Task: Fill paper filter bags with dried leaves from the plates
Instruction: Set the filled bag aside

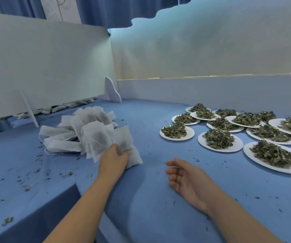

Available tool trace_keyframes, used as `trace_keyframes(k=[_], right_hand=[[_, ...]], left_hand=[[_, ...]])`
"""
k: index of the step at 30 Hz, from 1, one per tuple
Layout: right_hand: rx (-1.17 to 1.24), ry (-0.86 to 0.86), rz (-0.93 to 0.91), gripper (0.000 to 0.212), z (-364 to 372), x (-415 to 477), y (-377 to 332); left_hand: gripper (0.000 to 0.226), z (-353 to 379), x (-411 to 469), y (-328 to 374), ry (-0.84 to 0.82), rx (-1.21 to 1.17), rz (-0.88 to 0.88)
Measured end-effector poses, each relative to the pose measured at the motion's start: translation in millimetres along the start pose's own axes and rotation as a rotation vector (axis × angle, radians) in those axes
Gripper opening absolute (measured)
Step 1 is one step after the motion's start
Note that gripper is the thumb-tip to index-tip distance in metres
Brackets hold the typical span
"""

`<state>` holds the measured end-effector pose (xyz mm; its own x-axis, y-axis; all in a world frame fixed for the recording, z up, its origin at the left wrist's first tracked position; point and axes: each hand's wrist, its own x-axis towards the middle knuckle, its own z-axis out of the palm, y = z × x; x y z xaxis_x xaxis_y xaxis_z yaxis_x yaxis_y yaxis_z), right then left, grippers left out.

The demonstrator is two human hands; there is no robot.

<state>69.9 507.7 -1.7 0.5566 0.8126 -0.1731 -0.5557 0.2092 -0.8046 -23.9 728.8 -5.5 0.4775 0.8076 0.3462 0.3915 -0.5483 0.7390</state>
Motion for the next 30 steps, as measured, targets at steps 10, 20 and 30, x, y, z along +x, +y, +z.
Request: trace_keyframes(k=[10, 20, 30], right_hand=[[-0.019, -0.071, 0.025, 0.030, -4, 11, 3], [0.069, -0.103, 0.085, 0.033, -7, 13, -1], [0.140, -0.056, 0.054, 0.031, -2, 2, -3]], left_hand=[[0.032, 1, 75, -31, 0.055, 0.087, -0.211], [0.055, -11, 87, -31, 0.125, -0.023, -0.313], [0.046, -23, 11, 17, -0.012, 0.068, 0.084]])
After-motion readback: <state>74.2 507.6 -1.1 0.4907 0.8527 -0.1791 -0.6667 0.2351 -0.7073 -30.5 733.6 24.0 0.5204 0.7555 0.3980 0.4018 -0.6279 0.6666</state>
